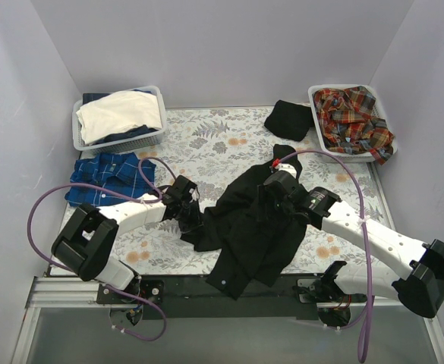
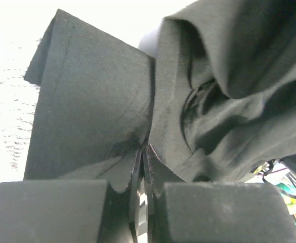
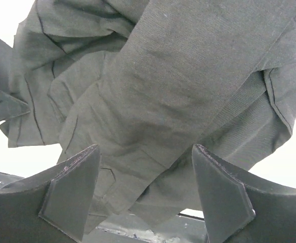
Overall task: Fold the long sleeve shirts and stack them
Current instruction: Move the shirt to the center of the board, then flatten the shirt out
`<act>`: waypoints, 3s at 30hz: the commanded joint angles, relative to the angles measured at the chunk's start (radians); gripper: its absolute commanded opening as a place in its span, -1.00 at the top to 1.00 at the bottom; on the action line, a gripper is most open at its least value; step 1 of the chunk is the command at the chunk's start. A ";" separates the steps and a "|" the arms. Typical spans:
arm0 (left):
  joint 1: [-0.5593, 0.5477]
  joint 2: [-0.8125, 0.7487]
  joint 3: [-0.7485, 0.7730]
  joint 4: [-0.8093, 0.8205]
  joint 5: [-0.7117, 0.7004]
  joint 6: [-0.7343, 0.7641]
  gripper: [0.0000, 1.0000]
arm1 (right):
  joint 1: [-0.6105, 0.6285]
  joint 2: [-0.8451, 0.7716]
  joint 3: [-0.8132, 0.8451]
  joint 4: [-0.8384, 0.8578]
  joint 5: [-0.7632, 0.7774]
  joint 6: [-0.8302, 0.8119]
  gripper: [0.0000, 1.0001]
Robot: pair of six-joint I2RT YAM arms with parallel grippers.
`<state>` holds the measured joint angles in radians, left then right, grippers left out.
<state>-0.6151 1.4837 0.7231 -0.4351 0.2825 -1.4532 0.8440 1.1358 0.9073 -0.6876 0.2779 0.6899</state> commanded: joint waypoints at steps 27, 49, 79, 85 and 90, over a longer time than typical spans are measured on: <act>0.047 -0.298 0.419 -0.415 -0.569 0.030 1.00 | -0.002 0.096 0.019 -0.032 0.015 0.006 0.92; 0.394 -0.306 0.987 -0.424 -0.760 0.301 1.00 | -0.045 -0.065 0.584 -0.379 0.848 -0.055 0.97; 0.394 -0.459 0.667 -0.458 -0.678 0.214 1.00 | -0.443 0.579 1.168 0.837 0.609 -0.982 0.93; 0.393 -0.453 0.659 -0.462 -0.654 0.208 1.00 | -0.542 0.732 1.291 0.693 0.372 -0.766 0.71; 0.393 -0.445 0.638 -0.447 -0.617 0.205 1.00 | -0.600 0.832 1.412 0.553 0.247 -0.627 -0.16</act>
<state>-0.2245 1.0485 1.3766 -0.8963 -0.3653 -1.2392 0.2863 1.9663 2.2059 -0.0708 0.6697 -0.0860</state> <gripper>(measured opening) 0.014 0.340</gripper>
